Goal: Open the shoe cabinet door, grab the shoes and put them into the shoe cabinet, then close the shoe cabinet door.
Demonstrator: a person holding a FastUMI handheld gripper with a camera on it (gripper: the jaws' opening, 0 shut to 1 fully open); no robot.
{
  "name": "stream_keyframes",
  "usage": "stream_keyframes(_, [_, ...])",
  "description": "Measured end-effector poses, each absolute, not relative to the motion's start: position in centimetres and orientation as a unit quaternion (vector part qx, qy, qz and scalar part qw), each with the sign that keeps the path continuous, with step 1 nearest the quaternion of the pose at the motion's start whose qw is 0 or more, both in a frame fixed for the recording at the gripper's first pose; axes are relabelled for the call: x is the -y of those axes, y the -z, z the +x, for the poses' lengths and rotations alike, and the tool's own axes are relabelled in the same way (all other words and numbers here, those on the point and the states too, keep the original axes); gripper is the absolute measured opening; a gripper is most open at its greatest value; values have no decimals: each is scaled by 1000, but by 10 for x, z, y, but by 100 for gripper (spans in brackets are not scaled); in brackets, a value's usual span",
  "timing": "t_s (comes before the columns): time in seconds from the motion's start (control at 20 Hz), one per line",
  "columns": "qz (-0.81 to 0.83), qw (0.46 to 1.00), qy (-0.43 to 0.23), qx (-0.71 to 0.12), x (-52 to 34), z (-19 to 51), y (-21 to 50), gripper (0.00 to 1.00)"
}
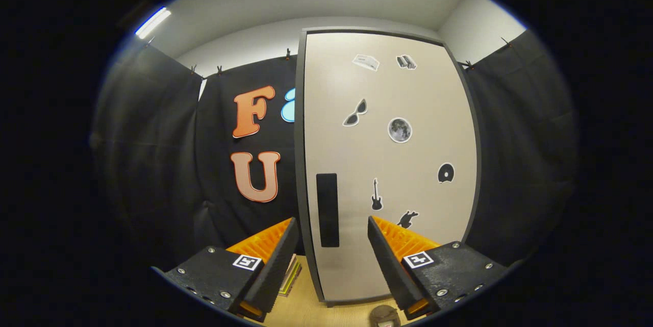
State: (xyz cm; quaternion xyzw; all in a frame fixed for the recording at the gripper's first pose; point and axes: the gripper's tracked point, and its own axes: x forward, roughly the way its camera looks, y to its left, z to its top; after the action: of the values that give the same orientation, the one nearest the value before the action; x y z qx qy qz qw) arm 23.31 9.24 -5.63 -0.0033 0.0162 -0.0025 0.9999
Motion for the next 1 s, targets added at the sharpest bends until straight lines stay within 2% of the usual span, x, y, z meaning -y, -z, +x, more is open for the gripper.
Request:
stream_keyframes(0.25, [1,1000,-3,-25,-96,280,72,82])
stream_keyframes(0.55, [-11,999,-9,-33,-102,318,85,63])
stream_keyframes(0.8, [-30,999,5,-31,-101,329,86,39])
stream_keyframes(1.0, [-17,999,9,-27,-102,328,87,37])
